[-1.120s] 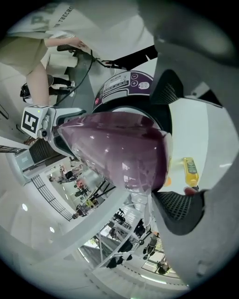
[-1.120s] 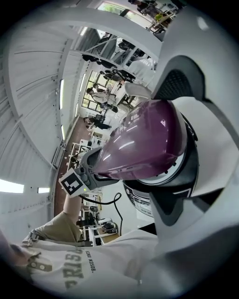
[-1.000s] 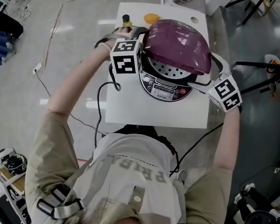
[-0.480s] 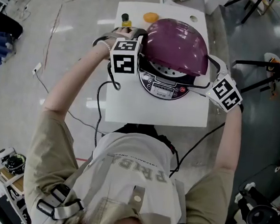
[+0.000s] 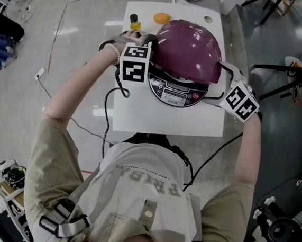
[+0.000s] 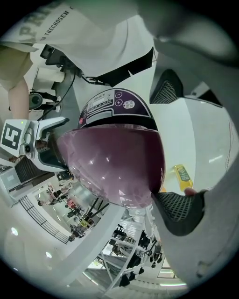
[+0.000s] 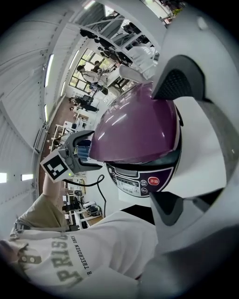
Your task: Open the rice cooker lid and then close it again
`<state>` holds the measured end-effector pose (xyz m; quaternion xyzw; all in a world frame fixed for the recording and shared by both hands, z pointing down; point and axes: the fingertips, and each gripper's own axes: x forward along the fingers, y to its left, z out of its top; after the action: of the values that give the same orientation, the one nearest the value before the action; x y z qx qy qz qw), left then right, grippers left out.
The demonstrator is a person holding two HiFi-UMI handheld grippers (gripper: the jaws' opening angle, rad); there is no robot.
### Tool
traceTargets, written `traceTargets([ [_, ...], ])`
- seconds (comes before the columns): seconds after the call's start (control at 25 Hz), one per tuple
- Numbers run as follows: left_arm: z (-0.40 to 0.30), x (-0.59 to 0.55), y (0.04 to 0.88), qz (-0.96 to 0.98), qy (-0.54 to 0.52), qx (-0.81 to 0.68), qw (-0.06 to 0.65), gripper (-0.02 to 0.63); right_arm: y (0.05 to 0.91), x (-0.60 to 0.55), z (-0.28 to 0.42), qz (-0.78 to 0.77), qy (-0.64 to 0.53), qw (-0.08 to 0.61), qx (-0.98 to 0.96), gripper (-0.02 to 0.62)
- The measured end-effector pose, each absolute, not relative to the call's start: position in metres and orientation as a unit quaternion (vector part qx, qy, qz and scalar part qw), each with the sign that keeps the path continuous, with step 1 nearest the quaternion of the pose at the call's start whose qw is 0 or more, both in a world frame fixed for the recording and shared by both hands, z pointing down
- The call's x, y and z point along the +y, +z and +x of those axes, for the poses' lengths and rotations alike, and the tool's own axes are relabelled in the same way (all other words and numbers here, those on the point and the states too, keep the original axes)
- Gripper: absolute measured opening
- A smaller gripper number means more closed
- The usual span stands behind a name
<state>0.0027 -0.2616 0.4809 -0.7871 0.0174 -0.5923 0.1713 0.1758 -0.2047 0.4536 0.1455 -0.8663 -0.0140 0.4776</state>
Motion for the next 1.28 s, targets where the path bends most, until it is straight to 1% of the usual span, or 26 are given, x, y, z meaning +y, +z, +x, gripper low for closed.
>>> traceTargets([
  [0.72,0.0,-0.25,0.507,-0.771,-0.609,0.01,0.187,0.6,0.478,-0.188,0.177,0.11,0.007,0.503,-0.857,0.581],
  [1.28,0.0,-0.243,0.515,-0.771,-0.608,0.005,0.188,0.6,0.485,-0.183,0.174,0.101,0.013,0.504,-0.858,0.581],
])
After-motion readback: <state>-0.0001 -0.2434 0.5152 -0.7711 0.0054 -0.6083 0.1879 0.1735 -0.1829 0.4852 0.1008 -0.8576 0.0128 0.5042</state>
